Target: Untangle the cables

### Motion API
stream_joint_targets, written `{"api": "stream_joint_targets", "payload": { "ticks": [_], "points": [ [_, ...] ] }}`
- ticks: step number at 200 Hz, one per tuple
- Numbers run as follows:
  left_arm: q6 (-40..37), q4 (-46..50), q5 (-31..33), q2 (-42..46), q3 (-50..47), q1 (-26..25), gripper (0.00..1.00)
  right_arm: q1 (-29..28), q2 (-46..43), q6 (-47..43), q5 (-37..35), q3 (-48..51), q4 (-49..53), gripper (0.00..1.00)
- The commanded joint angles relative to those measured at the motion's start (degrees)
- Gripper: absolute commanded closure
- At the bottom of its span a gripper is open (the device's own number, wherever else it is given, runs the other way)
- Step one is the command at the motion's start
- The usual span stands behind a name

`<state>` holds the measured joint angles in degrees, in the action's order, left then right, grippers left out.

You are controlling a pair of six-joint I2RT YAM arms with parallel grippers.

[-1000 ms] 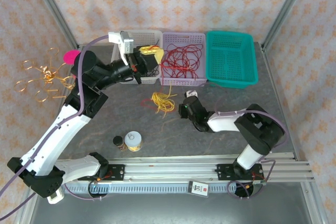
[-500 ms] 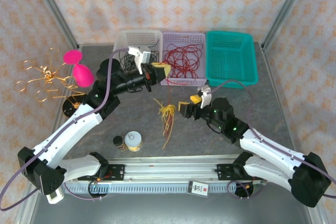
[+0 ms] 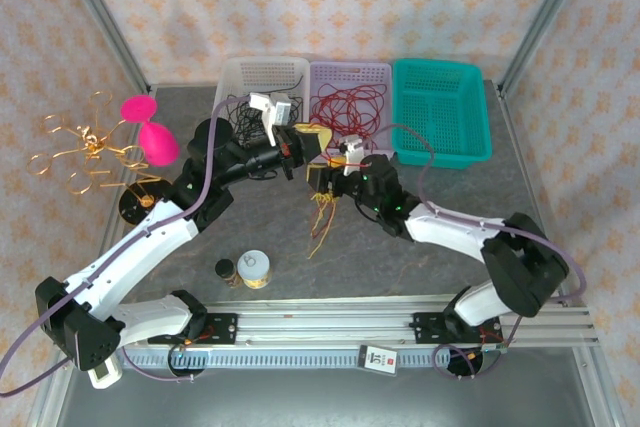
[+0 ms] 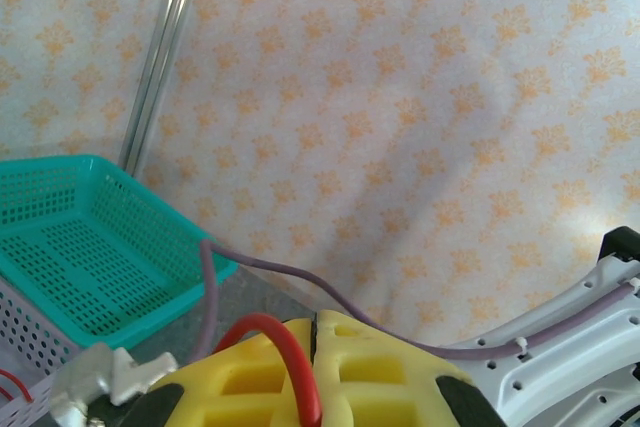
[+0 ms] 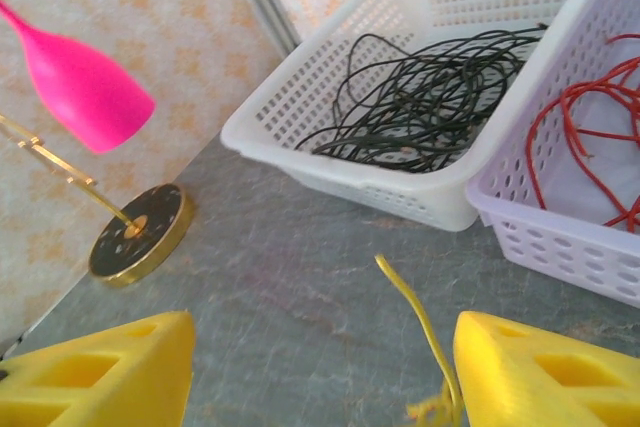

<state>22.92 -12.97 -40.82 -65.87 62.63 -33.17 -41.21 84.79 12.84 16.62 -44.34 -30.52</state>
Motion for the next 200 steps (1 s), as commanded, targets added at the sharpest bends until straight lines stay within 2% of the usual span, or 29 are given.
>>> {"api": "stream_joint_targets", "payload": {
  "ticks": [1, 28, 74, 97, 140, 174, 200],
  "points": [
    [0.4, -3.0, 1.0, 0.5, 2.7, -0.6, 1.00, 0.0, 3.1, 2.8, -4.6, -3.0, -1.2, 0.38],
    [-1.9, -1.1, 2.5, 0.1, 6.8, -0.7, 1.00, -0.6, 5.8, 3.4, -6.4, -0.2, 2.6, 0.52],
    [-8.3, 4.1, 6.0, -2.9, 19.3, -0.7, 1.00, -0.7, 6.1, 3.9, -11.3, 14.6, -1.9, 0.60],
    [-8.8, 3.1, 6.7, -4.2, 23.4, -0.7, 1.00, -0.5, 9.8, 3.8, -12.0, 15.5, -2.1, 0.63],
    [-12.5, 5.9, 8.6, -6.6, 32.8, -0.7, 1.00, -0.4, 14.7, 3.1, -13.1, 14.3, -1.5, 0.62],
    [-17.0, 8.3, 11.9, -7.6, 40.5, -0.7, 1.00, 0.1, 15.7, 3.8, -14.7, 15.7, -1.6, 0.52],
    [-18.4, 7.3, 13.1, -8.0, 42.6, -0.7, 1.00, 0.3, 15.1, 4.0, -14.0, 16.2, -1.7, 0.48]
  ]
}}
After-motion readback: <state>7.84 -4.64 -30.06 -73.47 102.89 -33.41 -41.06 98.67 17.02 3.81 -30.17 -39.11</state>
